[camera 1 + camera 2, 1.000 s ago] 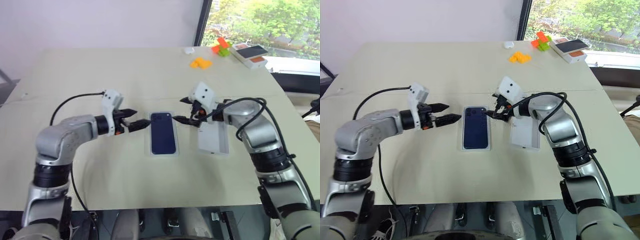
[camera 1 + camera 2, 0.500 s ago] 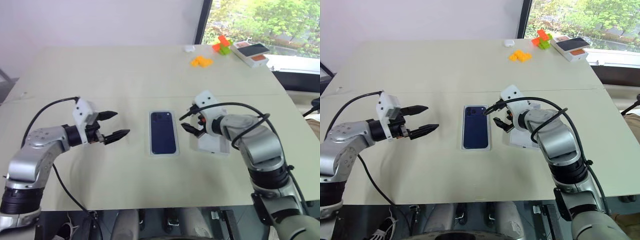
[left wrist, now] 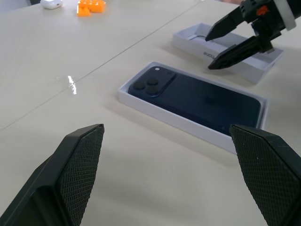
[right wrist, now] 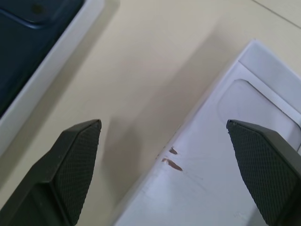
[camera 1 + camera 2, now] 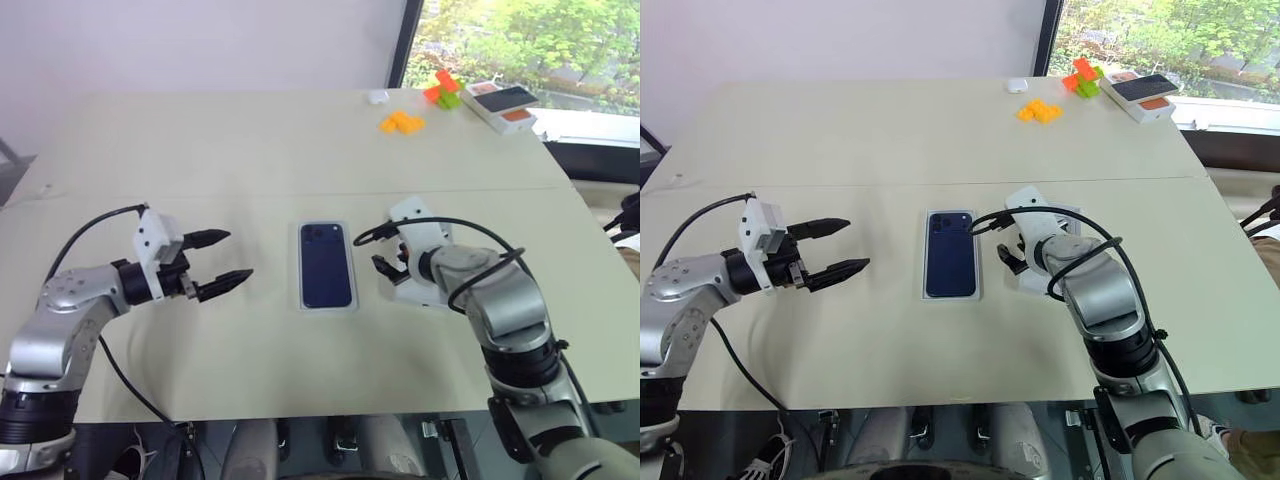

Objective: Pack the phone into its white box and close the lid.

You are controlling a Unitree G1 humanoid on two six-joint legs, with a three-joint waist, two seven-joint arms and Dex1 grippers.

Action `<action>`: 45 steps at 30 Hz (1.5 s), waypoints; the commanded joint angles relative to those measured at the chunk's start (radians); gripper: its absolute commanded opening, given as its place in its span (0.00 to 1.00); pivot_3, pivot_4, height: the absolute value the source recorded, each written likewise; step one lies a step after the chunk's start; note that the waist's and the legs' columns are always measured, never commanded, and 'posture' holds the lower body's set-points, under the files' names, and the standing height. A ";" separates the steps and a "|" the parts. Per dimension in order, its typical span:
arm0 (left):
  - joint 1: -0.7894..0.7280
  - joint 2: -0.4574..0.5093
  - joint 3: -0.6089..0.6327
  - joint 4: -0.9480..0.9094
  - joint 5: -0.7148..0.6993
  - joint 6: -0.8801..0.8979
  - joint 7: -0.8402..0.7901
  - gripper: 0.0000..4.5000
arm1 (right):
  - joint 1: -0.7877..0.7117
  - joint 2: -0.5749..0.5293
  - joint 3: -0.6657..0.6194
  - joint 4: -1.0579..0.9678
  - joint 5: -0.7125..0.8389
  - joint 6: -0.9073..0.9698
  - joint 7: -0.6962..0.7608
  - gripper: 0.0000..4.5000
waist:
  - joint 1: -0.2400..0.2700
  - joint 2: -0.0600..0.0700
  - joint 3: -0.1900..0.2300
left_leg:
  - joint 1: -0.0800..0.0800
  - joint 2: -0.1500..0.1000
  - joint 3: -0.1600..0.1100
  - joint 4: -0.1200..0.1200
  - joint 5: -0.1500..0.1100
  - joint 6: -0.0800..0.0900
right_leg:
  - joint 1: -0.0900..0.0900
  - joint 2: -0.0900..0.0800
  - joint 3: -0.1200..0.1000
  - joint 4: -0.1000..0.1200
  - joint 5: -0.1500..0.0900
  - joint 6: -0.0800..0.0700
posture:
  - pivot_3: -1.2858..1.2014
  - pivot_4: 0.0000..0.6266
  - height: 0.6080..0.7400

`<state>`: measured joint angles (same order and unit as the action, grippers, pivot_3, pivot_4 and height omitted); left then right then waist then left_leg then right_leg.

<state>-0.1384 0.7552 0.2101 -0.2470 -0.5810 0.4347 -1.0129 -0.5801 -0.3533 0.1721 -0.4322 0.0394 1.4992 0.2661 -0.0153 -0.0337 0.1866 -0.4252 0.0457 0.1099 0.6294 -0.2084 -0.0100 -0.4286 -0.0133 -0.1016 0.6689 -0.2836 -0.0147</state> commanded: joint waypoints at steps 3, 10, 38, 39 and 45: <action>0.031 0.037 0.045 -0.030 -0.047 0.025 -0.033 1.00 | -0.013 0.037 -0.053 0.018 0.002 0.008 -0.041 0.99 | 0.003 0.000 0.000 | 0.000 0.000 0.000 0.000 0.000 0.000 | 0.000 0.000 0.000 0.000 0.000 0.000 | 0.52 0.24 0.98; 0.002 0.025 0.036 -0.049 -0.057 0.036 0.000 1.00 | 0.009 0.078 -0.079 0.055 0.006 0.003 -0.074 0.38 | 0.003 0.000 0.000 | 0.000 0.000 0.000 0.000 0.000 0.000 | 0.000 0.000 0.000 0.000 0.000 0.000 | 0.52 0.24 0.98; -0.082 -0.038 0.061 0.034 -0.060 0.081 0.149 1.00 | -0.456 0.684 -0.926 0.341 0.591 0.115 -0.113 0.01 | -0.002 0.001 0.000 | -0.001 -0.001 0.000 0.000 0.000 0.001 | 0.000 -0.002 0.000 0.000 0.003 -0.004 | 0.52 0.24 0.98; -0.082 -0.040 0.063 0.032 -0.064 0.088 0.155 1.00 | -0.454 0.694 -0.935 0.360 0.621 0.115 -0.132 0.01 | -0.005 0.001 0.000 | 0.000 -0.001 0.001 0.000 0.000 0.001 | 0.000 -0.002 0.000 0.000 0.003 -0.004 | 0.52 0.24 0.98; -0.079 -0.052 0.079 0.016 -0.070 0.101 0.180 1.00 | -0.476 0.725 -0.963 0.449 0.761 0.115 -0.264 0.01 | -0.008 0.001 0.000 | 0.000 0.001 0.001 -0.001 0.000 0.001 | -0.001 0.000 0.000 0.002 0.003 -0.004 | 0.52 0.24 0.98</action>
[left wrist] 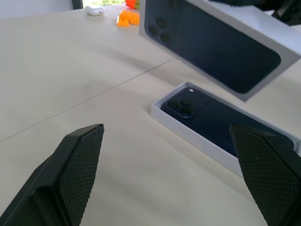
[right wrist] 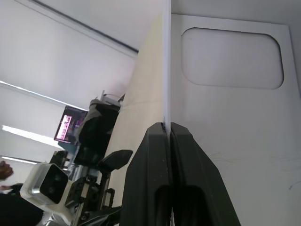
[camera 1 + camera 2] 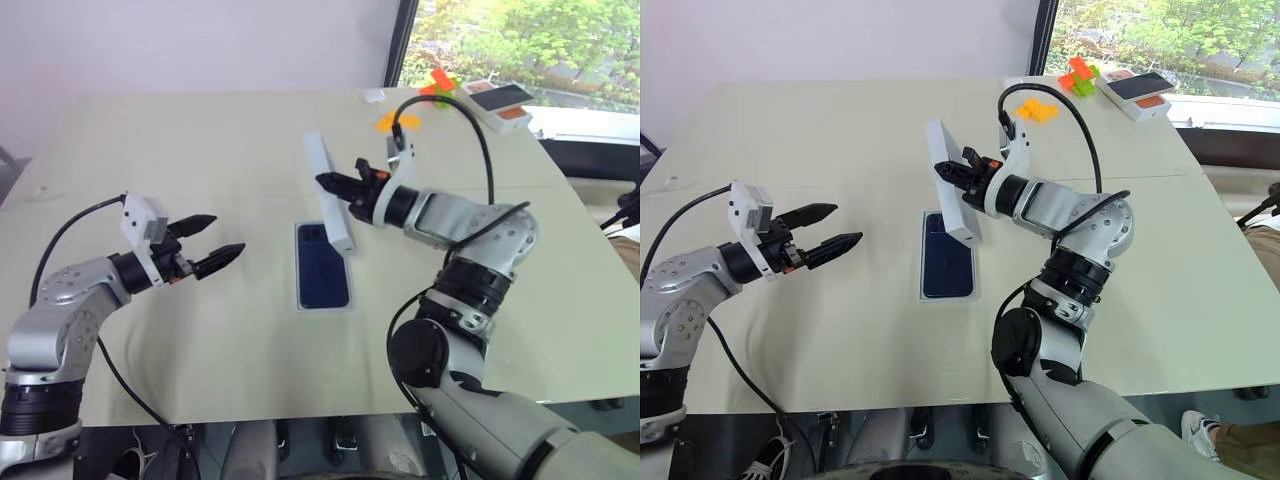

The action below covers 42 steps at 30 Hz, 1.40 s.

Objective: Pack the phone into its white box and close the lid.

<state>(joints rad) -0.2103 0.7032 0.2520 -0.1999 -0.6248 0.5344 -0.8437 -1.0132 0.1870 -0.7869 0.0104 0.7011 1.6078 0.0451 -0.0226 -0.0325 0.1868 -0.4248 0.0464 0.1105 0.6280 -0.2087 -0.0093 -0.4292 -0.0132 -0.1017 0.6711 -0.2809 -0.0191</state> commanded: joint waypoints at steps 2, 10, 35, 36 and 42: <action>-0.005 -0.002 0.043 -0.036 -0.034 0.007 0.013 1.00 | -0.045 0.193 -0.012 0.024 0.143 0.007 -0.088 0.01 | 0.000 0.000 0.000 | 0.000 0.000 0.000 0.000 0.000 0.000 | 0.000 0.000 0.000 0.000 0.000 0.000 | 0.52 0.24 0.98; -0.001 -0.006 0.034 -0.041 -0.042 0.007 0.027 1.00 | -0.021 0.235 -0.007 0.038 0.279 0.007 -0.226 0.01 | 0.003 0.000 0.000 | -0.001 0.000 0.000 0.001 0.000 0.000 | 0.000 0.000 0.000 0.000 0.000 0.000 | 0.52 0.24 0.98; -0.009 -0.022 0.021 -0.035 -0.046 0.002 0.031 1.00 | 0.092 0.120 0.182 0.142 0.657 -0.161 -0.469 0.01 | 0.003 0.000 0.000 | -0.001 0.000 0.000 0.000 0.000 0.000 | 0.000 0.000 0.000 -0.002 -0.002 0.004 | 0.52 0.24 0.98; -0.009 -0.022 0.020 -0.036 -0.045 0.001 0.031 1.00 | 0.103 0.123 0.196 0.140 0.682 -0.170 -0.484 0.01 | 0.002 0.000 0.000 | -0.001 0.000 0.000 0.000 0.000 0.000 | 0.000 0.000 0.000 -0.002 -0.002 0.004 | 0.52 0.24 0.98; -0.004 -0.022 0.021 -0.042 -0.048 0.004 0.031 1.00 | 0.157 0.107 0.299 0.147 0.844 -0.237 -0.567 0.01 | 0.001 0.000 0.000 | -0.001 0.000 0.000 0.000 0.000 0.000 | 0.000 0.000 0.000 -0.002 -0.002 0.005 | 0.52 0.24 0.98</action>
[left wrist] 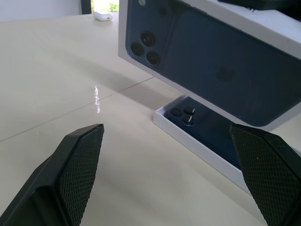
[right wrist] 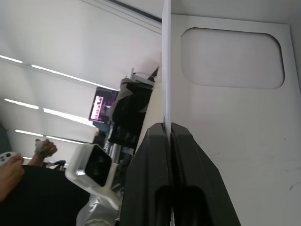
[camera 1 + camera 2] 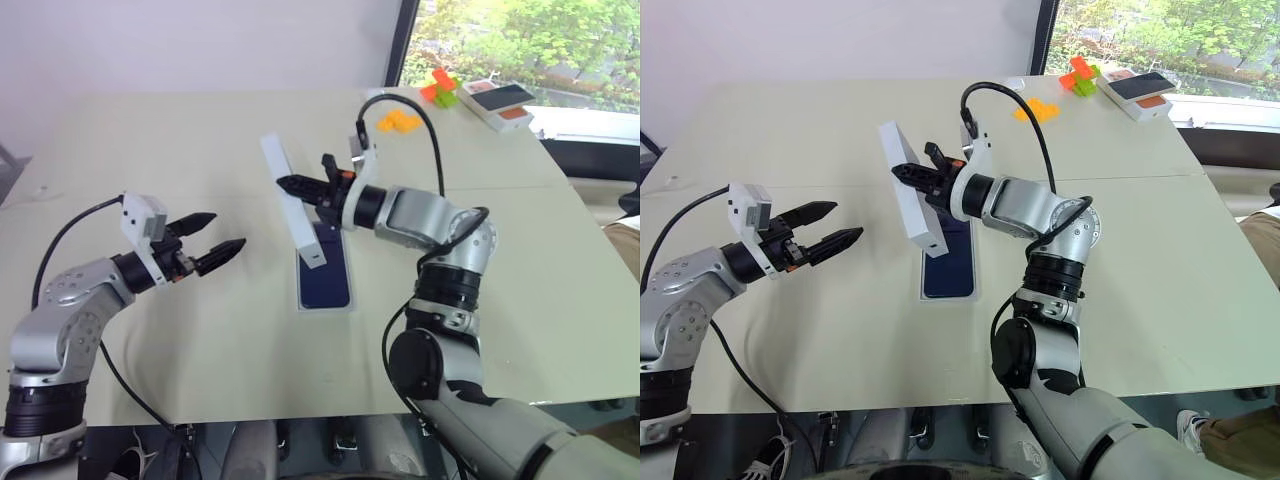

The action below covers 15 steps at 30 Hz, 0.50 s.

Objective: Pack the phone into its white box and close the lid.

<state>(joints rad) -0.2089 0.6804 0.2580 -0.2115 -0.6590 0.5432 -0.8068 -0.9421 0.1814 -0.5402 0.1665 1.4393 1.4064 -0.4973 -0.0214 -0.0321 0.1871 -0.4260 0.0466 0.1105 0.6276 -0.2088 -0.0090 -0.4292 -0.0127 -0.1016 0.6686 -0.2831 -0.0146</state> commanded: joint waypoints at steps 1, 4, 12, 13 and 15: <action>-0.005 0.000 0.015 -0.030 -0.014 -0.004 -0.006 1.00 | 0.092 0.103 0.073 -0.010 0.128 -0.049 -0.031 0.01 | 0.000 0.000 0.000 | 0.000 0.000 0.000 0.000 0.000 0.000 | 0.000 0.000 0.000 0.000 0.000 0.000 | 0.52 0.24 0.98; -0.006 -0.001 0.014 -0.034 -0.015 -0.003 -0.003 1.00 | 0.109 0.084 0.129 -0.007 0.197 -0.099 -0.054 0.01 | 0.000 0.000 0.000 | 0.000 0.000 0.000 0.000 0.000 0.000 | 0.000 0.000 0.000 -0.001 0.000 0.000 | 0.52 0.24 0.98; -0.001 -0.009 0.012 -0.047 -0.020 0.007 0.004 1.00 | 0.174 0.013 0.284 -0.022 0.286 -0.179 -0.047 0.01 | 0.001 0.000 0.000 | -0.001 0.000 0.000 0.000 0.000 0.001 | 0.000 0.000 0.000 -0.002 0.000 0.001 | 0.52 0.24 0.98; 0.000 -0.011 0.012 -0.049 -0.020 0.009 0.005 1.00 | 0.184 0.006 0.299 -0.014 0.277 -0.191 -0.050 0.01 | 0.002 -0.001 0.000 | -0.001 0.000 0.000 0.000 0.000 0.001 | 0.000 0.000 0.000 -0.002 0.001 0.001 | 0.52 0.24 0.98; 0.002 -0.014 0.009 -0.052 -0.015 0.008 0.007 1.00 | 0.203 -0.010 0.333 -0.012 0.265 -0.204 -0.037 0.01 | 0.002 0.000 0.000 | -0.001 0.000 0.000 0.000 -0.001 0.001 | 0.001 0.000 0.000 -0.003 0.001 0.001 | 0.52 0.24 0.98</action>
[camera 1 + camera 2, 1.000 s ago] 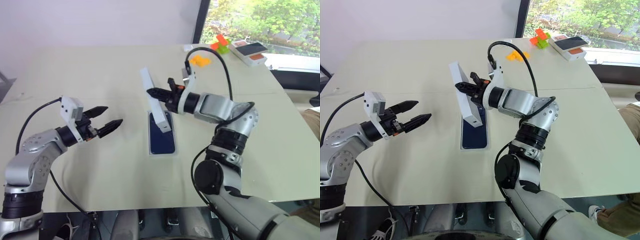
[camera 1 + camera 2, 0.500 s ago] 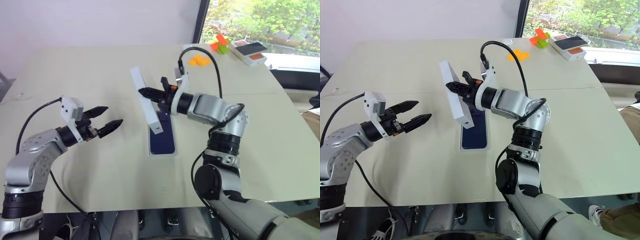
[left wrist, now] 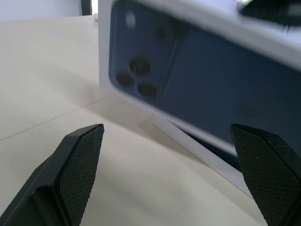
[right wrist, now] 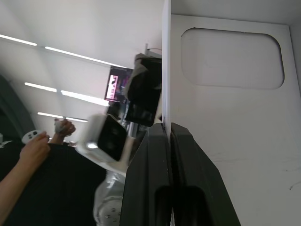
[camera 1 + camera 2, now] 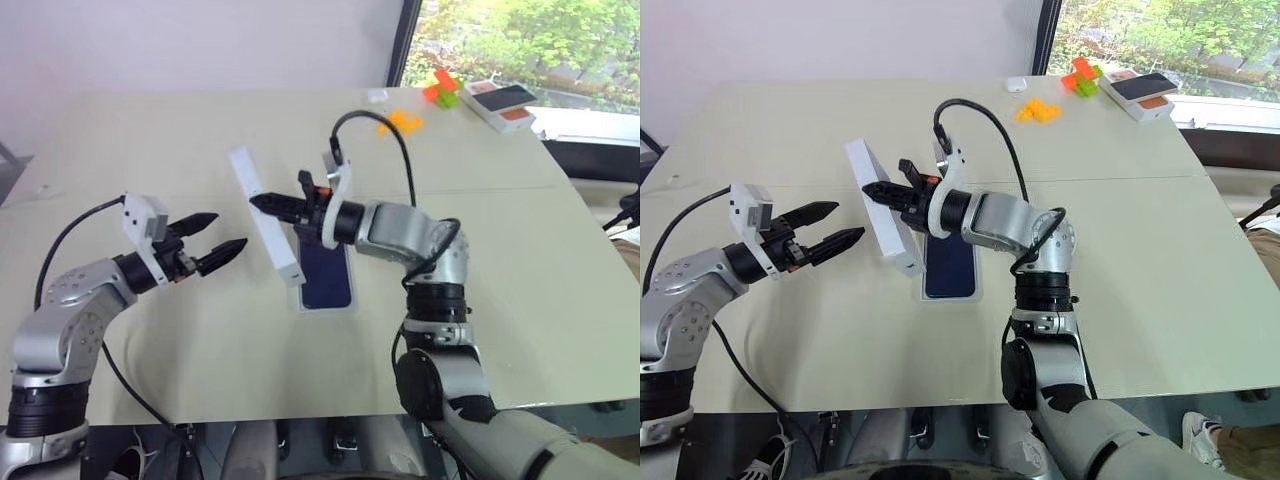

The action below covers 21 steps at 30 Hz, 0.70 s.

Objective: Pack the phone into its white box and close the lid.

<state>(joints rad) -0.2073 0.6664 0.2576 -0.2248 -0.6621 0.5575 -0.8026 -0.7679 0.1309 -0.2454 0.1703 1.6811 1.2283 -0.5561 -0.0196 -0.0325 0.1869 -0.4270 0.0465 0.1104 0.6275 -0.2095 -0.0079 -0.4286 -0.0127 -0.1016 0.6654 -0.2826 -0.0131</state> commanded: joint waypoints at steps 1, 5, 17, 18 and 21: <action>0.001 -0.002 0.009 -0.040 -0.011 -0.005 0.003 1.00 | 0.037 0.035 0.052 -0.017 0.016 -0.033 0.022 0.01 | 0.000 0.001 0.000 | 0.000 0.000 0.000 0.000 0.000 0.000 | 0.000 0.000 0.000 0.000 0.000 0.000 | 0.52 0.24 0.98; 0.001 -0.006 0.008 -0.047 -0.008 -0.003 0.009 1.00 | 0.056 0.028 0.086 -0.020 0.011 -0.070 0.019 0.01 | -0.001 0.001 0.000 | 0.000 0.000 0.000 0.000 0.000 0.000 | 0.000 0.000 0.000 0.000 0.000 0.000 | 0.52 0.24 0.98; 0.020 -0.017 -0.009 -0.058 -0.029 0.020 0.002 0.95 | 0.079 0.001 0.095 -0.022 -0.026 -0.188 0.027 0.00 | 0.001 0.001 0.000 | 0.000 0.001 0.000 0.000 0.000 0.000 | 0.000 0.001 0.000 -0.001 0.000 0.000 | 0.52 0.24 0.98; 0.021 -0.022 -0.012 -0.054 -0.036 0.030 0.003 0.89 | 0.095 -0.006 0.103 -0.030 -0.034 -0.182 0.023 0.00 | 0.002 0.001 0.000 | 0.000 0.001 0.000 0.000 0.000 0.000 | 0.000 0.001 0.000 -0.001 0.000 0.000 | 0.52 0.24 0.98; 0.016 -0.035 -0.024 -0.045 -0.024 0.033 0.009 0.60 | 0.122 -0.014 0.114 -0.050 -0.031 -0.179 0.028 0.00 | 0.002 0.001 0.000 | 0.000 0.001 0.000 0.000 0.000 0.000 | 0.000 0.001 0.000 -0.001 0.000 0.000 | 0.52 0.24 0.98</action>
<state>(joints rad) -0.1894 0.6331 0.2375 -0.2509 -0.6819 0.5982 -0.7953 -0.6582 0.1210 -0.1424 0.1511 1.6510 1.0427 -0.5270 -0.0173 -0.0319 0.1873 -0.4272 0.0471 0.1104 0.6277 -0.2095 -0.0078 -0.4287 -0.0123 -0.1015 0.6648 -0.2825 -0.0127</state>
